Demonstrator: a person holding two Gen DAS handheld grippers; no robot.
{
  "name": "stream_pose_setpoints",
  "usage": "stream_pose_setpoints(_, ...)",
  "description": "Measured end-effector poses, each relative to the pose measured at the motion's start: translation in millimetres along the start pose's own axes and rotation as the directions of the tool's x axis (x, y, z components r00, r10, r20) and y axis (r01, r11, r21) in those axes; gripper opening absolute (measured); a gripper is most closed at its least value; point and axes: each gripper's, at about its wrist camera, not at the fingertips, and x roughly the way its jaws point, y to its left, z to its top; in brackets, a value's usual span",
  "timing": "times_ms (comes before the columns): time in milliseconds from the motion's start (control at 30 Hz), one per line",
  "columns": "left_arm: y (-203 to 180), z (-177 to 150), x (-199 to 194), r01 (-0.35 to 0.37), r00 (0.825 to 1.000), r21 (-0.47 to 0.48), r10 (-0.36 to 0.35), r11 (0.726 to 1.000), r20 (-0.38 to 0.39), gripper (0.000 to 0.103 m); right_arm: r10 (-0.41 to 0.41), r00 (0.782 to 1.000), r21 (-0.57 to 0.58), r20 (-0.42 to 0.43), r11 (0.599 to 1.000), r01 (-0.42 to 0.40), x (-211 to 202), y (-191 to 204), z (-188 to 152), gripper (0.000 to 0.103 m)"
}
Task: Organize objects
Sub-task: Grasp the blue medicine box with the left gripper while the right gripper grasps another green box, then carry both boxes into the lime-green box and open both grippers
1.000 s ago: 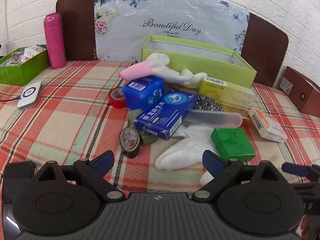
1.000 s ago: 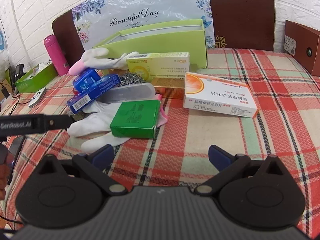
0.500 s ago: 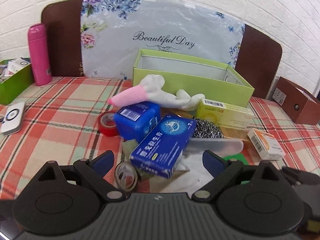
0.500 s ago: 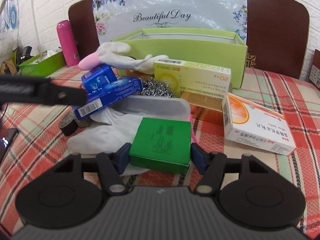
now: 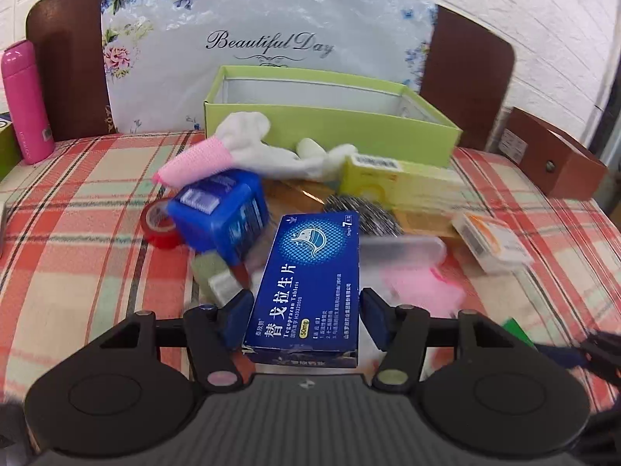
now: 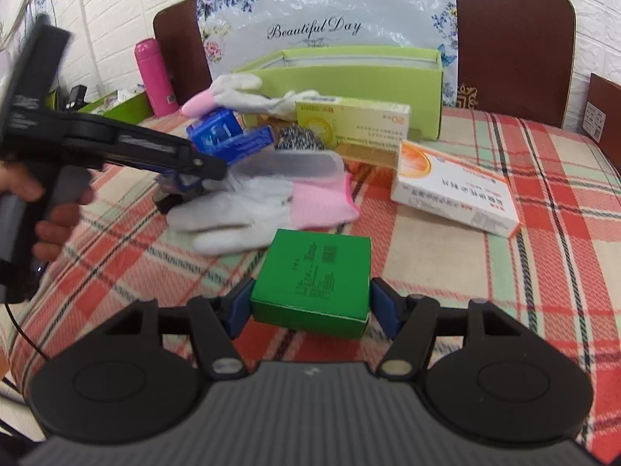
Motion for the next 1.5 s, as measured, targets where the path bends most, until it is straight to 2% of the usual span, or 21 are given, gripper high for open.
stream_pose_setpoints(167,-23.1,-48.3,-34.9,0.048,0.997,0.015,-0.046,0.999,-0.066,0.064,0.008,0.999,-0.030,-0.050,1.000,-0.010,-10.7,-1.7,-16.2,0.064)
stream_pose_setpoints(233,-29.7,-61.7,-32.7,0.030,0.994,0.016,-0.028,0.999,-0.104,0.077,0.004,0.999,-0.025,-0.054,1.000,-0.005,-11.3,-1.0,-21.2,0.066)
stream_pose_setpoints(300,-33.8,-66.6,-25.2,-0.012,0.993,0.033,0.016,0.999,-0.116,0.079,-0.008,0.998,-0.024,-0.054,1.000,0.007,-10.5,0.2,-23.5,0.072)
stream_pose_setpoints(367,-34.9,-64.4,-18.1,-0.037,0.990,0.038,0.042,0.999,-0.132,0.079,-0.031,0.998,-0.030,-0.051,0.999,0.029,-10.7,2.1,-23.5,0.073)
stream_pose_setpoints(533,-36.4,-56.0,-18.5,0.000,0.995,0.018,0.002,1.000,-0.099,0.078,-0.049,0.998,-0.006,-0.044,0.999,0.048,-12.1,0.9,-22.7,0.074)
stream_pose_setpoints(633,-40.1,-56.7,-19.2,-0.014,0.996,0.031,0.016,0.999,-0.091,0.078,-0.056,0.997,0.009,-0.047,0.998,0.057,-8.7,1.4,-21.9,0.074)
stream_pose_setpoints(833,-35.3,-58.0,-14.5,0.001,0.994,0.002,-0.001,1.000,-0.110,0.078,-0.057,0.997,0.009,-0.044,0.998,0.057,-6.9,1.8,-19.9,0.073)
stream_pose_setpoints(933,-35.3,-57.2,-12.2,0.003,0.994,0.006,-0.002,1.000,-0.109,0.078,-0.064,0.997,0.011,-0.049,0.998,0.065,-4.6,2.4,-19.8,0.069)
stream_pose_setpoints(967,-35.0,-57.1,-11.8,0.011,0.994,0.006,-0.011,1.000,-0.110,0.076,-0.064,0.997,0.007,-0.050,0.998,0.065,-4.2,2.8,-19.6,0.067)
stream_pose_setpoints(1000,-34.6,-57.1,-11.6,0.019,0.994,0.005,-0.018,1.000,-0.109,0.070,-0.063,0.997,0.003,-0.049,0.998,0.063,-4.2,3.6,-19.3,0.062)
stream_pose_setpoints(1067,-33.9,-56.5,-11.7,0.025,0.994,0.008,-0.024,1.000,-0.106,0.061,-0.059,0.997,-0.001,-0.049,0.998,0.059,-4.5,4.4,-18.1,0.061)
stream_pose_setpoints(1233,-27.7,-51.7,-16.3,0.048,0.994,-0.026,-0.050,0.998,-0.098,0.060,-0.033,0.998,-0.022,-0.052,0.999,0.032,-6.9,7.3,-11.8,0.061)
stream_pose_setpoints(1367,-24.8,-32.9,-33.3,0.084,0.996,-0.024,-0.085,0.996,-0.036,0.059,0.009,1.000,-0.037,-0.006,0.999,-0.010,-14.9,6.6,7.4,0.061)
stream_pose_setpoints(1500,-23.6,3.5,-47.4,0.098,0.993,0.003,-0.098,0.995,0.072,0.059,0.030,0.997,-0.047,0.075,0.999,-0.026,-19.0,-1.8,43.0,0.061)
